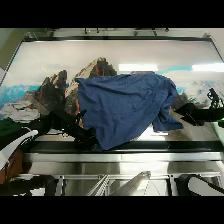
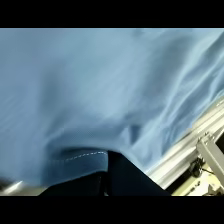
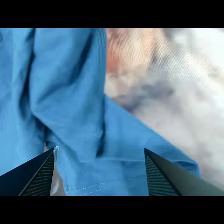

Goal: Fold the shirts.

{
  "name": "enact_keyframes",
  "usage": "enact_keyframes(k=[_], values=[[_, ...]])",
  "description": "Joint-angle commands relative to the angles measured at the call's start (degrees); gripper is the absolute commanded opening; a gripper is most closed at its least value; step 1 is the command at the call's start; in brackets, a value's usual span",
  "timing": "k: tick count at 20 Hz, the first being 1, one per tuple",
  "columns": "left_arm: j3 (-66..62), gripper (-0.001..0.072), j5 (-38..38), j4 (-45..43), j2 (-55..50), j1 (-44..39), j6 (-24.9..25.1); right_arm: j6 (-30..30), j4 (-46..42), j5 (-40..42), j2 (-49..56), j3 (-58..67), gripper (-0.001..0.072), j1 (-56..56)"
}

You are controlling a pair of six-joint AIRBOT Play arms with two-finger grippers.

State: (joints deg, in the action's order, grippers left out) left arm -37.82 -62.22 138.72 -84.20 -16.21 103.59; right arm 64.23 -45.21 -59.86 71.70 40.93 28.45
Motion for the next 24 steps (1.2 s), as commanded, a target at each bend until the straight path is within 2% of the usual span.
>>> enact_keyframes(k=[1,6,12,19,24], values=[[-3.39,0.0025,-2.38,0.31,-0.85,-0.33,0.59,-0.02,-0.02,1.18,2.67,0.02,0.0622,0.33],[-3.45,0.0025,-5.66,0.33,-0.74,4.46,1.57,-2.1,1.92,-0.85,10.01,0.07,0.0621,-1.66],[-3.45,0.0025,-8.76,0.33,-0.74,8.92,3.13,-2.97,1.46,-3.15,11.08,0.13,0.062,-6.12],[-3.45,0.0025,-15.3,0.28,-0.72,15.54,5.84,-2.73,1.16,-3.23,10.32,7.3,0.0621,3.74],[-3.45,0.0025,-15.39,0.35,-0.74,19.96,5.95,-4.5,8.17,-1.66,13.64,7.89,0.062,0.83]])
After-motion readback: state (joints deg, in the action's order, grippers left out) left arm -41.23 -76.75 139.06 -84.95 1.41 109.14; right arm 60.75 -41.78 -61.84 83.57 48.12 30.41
